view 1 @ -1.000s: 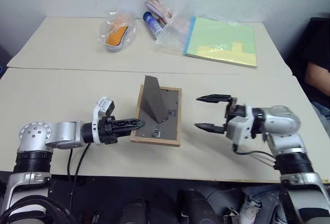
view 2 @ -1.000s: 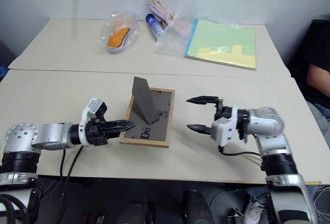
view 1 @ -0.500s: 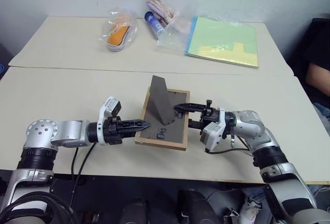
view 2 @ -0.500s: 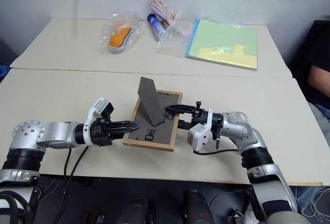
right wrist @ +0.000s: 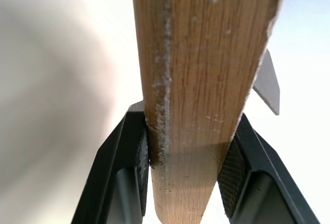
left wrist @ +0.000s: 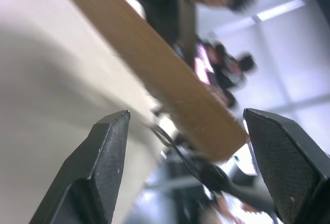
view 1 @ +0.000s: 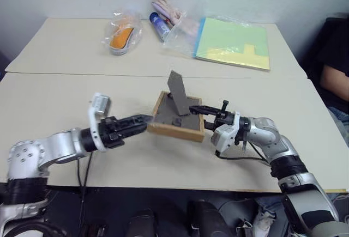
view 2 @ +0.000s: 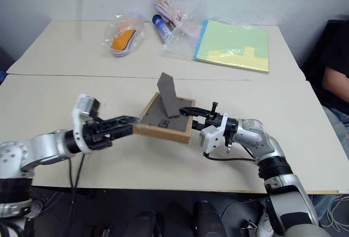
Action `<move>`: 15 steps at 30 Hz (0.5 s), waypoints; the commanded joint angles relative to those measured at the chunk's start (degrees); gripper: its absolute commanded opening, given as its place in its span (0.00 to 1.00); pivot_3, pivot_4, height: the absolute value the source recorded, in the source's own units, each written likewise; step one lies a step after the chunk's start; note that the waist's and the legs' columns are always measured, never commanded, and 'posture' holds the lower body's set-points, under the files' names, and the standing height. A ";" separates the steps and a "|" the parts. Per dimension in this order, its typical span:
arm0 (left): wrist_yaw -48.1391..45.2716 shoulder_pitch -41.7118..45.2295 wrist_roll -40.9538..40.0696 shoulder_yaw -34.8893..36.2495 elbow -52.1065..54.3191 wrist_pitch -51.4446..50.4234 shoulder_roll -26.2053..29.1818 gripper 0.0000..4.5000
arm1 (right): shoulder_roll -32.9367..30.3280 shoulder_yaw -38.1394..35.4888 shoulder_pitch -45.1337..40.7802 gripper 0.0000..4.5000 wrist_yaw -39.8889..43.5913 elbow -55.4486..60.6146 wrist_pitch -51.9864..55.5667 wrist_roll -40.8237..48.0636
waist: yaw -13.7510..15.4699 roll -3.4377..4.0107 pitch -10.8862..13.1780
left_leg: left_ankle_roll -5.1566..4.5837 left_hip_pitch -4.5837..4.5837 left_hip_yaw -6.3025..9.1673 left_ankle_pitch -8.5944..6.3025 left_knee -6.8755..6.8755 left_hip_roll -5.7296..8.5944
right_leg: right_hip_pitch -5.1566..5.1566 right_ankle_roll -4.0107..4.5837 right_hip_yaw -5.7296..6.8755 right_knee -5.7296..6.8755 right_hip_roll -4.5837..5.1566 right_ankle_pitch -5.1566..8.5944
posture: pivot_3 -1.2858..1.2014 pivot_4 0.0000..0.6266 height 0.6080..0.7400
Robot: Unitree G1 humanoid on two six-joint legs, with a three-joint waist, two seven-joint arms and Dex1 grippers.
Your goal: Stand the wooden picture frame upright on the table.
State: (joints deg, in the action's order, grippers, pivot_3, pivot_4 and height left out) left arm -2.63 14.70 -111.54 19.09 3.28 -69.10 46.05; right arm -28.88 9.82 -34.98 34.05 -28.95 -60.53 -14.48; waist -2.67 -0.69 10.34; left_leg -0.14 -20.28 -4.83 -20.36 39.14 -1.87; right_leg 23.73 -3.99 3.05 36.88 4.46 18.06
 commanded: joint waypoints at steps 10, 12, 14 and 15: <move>-49.43 -21.36 69.59 -1.65 15.95 54.46 4.30 1.00 | -9.41 0.41 11.32 0.28 19.17 36.27 80.07 67.79 | 1.30 0.28 0.13 | -0.04 -0.05 0.11 -0.06 -0.13 0.08 | -0.05 0.08 0.09 -0.32 0.12 0.04 | 0.52 0.24 1.00; -51.28 -20.63 72.49 -2.34 15.42 58.35 2.15 1.00 | -10.23 0.75 11.80 0.28 18.48 36.68 85.78 67.12 | 1.26 0.20 0.09 | -0.05 -0.07 0.22 -0.12 -0.19 0.06 | -0.05 0.12 0.18 -0.38 0.18 0.06 | 0.52 0.24 1.00; -52.44 -20.07 74.40 -2.45 14.80 60.16 1.09 1.00 | -9.32 -0.36 11.56 0.28 16.24 36.34 90.01 66.94 | 1.12 0.20 0.09 | -0.06 -0.07 0.22 -0.14 -0.27 0.05 | -0.04 0.13 0.19 -0.42 0.20 0.07 | 0.52 0.24 1.00; -52.85 -19.95 74.34 -2.44 14.64 59.84 0.79 1.00 | -8.96 -0.44 11.48 0.28 16.16 35.92 91.20 66.08 | 1.10 0.20 0.09 | -0.07 -0.09 0.22 -0.14 -0.31 0.06 | -0.01 0.12 0.20 -0.42 0.21 0.06 | 0.52 0.24 1.00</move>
State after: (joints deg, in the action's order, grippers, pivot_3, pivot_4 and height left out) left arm -54.44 -5.53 -37.97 15.86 17.55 -10.79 47.18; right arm -38.31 11.87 -23.00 50.57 5.20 28.94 50.79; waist -1.58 -0.49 10.43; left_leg -0.22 -20.40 -4.61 -20.49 38.81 -1.81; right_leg 23.75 -3.87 3.26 36.45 4.67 18.12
